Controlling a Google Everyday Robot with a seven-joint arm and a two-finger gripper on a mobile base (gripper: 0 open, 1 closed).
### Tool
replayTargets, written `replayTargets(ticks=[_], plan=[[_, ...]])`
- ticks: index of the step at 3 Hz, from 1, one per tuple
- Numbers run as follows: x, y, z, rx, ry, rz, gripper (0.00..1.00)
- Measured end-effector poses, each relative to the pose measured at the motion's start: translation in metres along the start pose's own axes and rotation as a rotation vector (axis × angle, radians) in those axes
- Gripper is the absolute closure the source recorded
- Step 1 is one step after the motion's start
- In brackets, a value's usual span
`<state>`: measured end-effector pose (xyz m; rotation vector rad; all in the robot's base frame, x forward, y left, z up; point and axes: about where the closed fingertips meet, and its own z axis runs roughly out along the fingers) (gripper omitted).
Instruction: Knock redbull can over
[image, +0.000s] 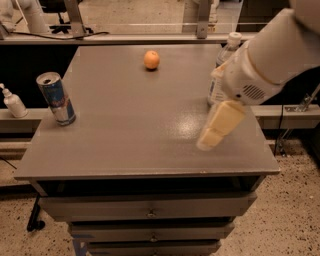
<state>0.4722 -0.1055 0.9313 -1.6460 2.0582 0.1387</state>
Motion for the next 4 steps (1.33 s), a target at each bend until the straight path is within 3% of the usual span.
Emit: replayTargets(ticks=[1, 2, 3, 4], plan=[[-0.052, -0.002, 0.057, -0.019, -0.149, -0.012, 0.00], [-0.111, -0.010, 0.099, -0.034, -0.320, 0.022, 0.00], [-0.120, -0.018, 0.099, -0.003, -0.352, 0.030, 0.00], [-0.120, -0.018, 0.099, -0.003, -0.352, 0.030, 0.00]])
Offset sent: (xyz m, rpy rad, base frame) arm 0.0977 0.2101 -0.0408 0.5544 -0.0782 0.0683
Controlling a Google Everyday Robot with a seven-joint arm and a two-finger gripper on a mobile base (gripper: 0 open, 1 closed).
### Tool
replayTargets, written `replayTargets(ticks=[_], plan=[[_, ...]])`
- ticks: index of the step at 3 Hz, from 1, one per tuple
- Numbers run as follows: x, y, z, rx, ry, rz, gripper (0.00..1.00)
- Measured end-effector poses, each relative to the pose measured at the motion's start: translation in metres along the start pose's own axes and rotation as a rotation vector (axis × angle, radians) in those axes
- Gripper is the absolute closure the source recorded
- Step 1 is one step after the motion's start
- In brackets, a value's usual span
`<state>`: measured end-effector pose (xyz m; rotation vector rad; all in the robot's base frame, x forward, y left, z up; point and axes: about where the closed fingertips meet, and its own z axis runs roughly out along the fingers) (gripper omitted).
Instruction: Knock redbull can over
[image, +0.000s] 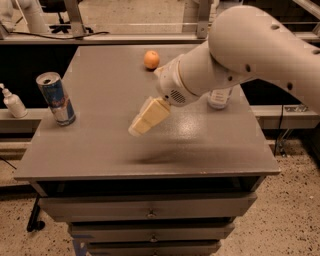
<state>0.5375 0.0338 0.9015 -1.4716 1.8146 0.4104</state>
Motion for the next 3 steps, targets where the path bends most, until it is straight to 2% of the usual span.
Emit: replayTargets(ticks=[1, 3], plan=[[-0.013, 0.003, 0.028, -0.018, -0.043, -0.022, 0.00], [-0.061, 0.006, 0.093, -0.042, -0.199, -0.040, 0.00]])
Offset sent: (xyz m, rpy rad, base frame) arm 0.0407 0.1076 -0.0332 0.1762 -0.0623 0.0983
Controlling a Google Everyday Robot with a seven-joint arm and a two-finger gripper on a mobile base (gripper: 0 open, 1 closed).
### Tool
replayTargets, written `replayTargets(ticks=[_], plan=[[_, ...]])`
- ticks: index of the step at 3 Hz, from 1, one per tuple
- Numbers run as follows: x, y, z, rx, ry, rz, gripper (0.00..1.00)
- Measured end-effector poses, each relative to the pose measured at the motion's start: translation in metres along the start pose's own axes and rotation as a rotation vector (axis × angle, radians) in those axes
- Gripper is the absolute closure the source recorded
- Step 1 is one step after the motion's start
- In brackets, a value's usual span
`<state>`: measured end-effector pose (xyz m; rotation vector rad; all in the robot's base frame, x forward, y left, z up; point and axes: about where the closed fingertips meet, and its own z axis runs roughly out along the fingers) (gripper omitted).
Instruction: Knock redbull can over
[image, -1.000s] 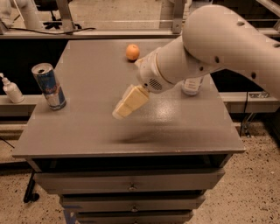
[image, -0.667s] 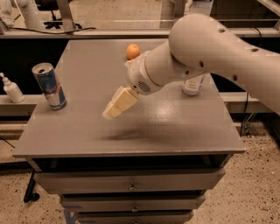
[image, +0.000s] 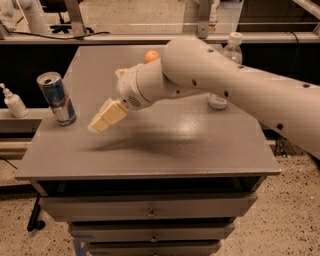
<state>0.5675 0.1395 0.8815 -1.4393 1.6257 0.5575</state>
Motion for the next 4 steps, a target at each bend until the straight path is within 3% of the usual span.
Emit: replayTargets(ticks=[2, 3, 4], plan=[[-0.058, 0.009, 0.055, -0.022, -0.260, 0.047, 0.00], [-0.071, 0.016, 0.083, -0.043, -0.369, 0.084, 0.00], [-0.069, 0.019, 0.101, -0.047, -0.437, 0.130, 0.16]])
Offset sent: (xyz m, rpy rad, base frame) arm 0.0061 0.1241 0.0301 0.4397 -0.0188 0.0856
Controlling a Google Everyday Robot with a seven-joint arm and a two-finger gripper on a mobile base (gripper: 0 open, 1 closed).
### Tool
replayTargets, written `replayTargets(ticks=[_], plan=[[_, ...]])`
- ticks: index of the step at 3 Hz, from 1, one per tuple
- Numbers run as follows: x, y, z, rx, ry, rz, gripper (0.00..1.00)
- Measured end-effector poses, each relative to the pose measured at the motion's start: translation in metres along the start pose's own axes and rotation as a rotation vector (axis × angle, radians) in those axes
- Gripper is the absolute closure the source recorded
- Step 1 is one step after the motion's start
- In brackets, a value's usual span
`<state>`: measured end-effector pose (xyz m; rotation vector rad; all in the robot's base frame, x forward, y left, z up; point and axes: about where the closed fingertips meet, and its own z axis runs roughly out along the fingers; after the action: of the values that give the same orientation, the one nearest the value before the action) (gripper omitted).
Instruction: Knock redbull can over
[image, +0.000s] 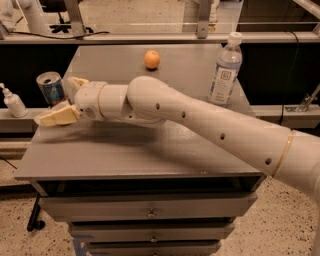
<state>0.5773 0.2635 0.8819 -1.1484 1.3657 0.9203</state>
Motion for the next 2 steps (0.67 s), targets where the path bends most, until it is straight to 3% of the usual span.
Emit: replayTargets(ticks=[2], plan=[[0.0074, -0.0115, -0.0077, 0.053, -0.047, 0.033, 0.64]])
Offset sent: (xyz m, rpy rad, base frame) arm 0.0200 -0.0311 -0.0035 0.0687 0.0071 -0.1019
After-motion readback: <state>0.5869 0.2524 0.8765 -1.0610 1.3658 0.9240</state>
